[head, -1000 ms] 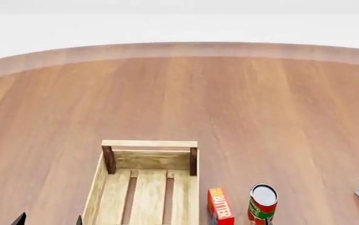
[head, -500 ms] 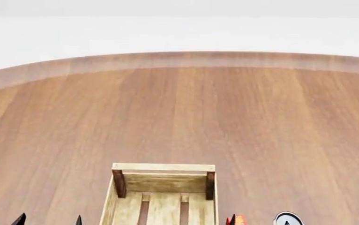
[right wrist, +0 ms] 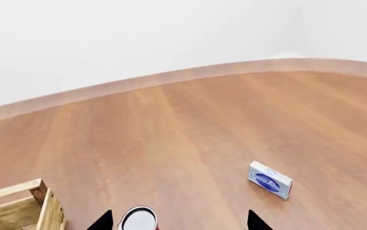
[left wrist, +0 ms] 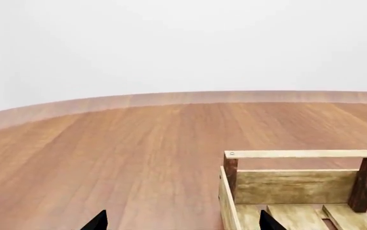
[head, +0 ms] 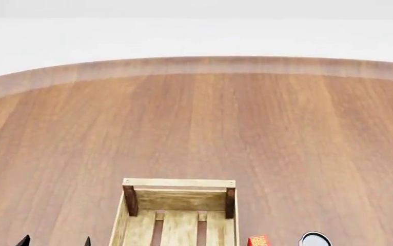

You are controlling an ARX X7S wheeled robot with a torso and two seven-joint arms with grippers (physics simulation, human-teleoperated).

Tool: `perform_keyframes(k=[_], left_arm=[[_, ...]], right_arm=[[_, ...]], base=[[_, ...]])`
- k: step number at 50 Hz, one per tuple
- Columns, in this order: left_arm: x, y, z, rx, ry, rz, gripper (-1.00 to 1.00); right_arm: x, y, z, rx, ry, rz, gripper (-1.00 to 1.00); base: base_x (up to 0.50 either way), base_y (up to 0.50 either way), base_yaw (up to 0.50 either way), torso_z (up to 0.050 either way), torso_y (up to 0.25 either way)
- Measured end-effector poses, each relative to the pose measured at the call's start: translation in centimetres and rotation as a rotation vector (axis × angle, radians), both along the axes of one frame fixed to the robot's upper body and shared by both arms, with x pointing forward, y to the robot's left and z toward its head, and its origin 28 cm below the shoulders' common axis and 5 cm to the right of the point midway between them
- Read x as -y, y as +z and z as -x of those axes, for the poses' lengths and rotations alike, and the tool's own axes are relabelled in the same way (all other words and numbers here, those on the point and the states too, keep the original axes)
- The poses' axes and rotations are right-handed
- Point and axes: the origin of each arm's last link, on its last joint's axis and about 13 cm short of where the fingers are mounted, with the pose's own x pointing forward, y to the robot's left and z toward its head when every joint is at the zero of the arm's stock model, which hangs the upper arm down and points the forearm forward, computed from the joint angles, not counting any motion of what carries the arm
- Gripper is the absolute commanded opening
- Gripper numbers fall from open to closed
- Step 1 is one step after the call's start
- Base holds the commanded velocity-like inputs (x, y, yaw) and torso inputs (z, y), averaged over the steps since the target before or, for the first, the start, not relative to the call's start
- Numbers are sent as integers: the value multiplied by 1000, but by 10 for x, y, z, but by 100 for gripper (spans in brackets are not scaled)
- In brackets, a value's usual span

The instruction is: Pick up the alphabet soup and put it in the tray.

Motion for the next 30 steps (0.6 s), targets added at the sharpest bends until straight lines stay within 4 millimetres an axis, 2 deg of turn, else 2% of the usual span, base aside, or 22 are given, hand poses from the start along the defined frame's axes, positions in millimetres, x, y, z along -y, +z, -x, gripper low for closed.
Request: perform_keyframes(k=[12,30], left_arm=[[0,0,0,-1,0,3,100],[0,0,0,-3,1,3,100]], right_arm=[[8,4,14,-18,-21,13,100],[19,-11,28,-51,-93,-41,100]], base=[[0,0,0,0,0],[0,0,0,0,0]])
